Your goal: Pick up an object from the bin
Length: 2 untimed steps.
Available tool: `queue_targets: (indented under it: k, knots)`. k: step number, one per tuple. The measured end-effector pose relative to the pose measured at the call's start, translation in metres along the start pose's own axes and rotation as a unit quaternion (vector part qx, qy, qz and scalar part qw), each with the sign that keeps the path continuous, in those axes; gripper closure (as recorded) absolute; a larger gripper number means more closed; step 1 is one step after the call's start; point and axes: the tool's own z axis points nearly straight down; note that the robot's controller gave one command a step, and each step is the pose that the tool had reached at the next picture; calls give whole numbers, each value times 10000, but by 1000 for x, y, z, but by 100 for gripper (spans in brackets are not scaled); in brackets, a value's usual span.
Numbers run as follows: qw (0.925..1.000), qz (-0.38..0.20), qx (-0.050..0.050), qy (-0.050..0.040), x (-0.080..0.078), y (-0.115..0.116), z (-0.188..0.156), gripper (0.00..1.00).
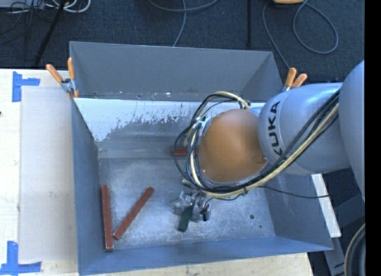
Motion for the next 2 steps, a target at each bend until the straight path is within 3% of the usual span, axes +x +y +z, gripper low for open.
queue_targets:
  k: [1,2]
  knots:
    - [10000,30,15,-9,-1,0,-28,100]
    - [10000,57,10,-5,-1,1,-34,100]
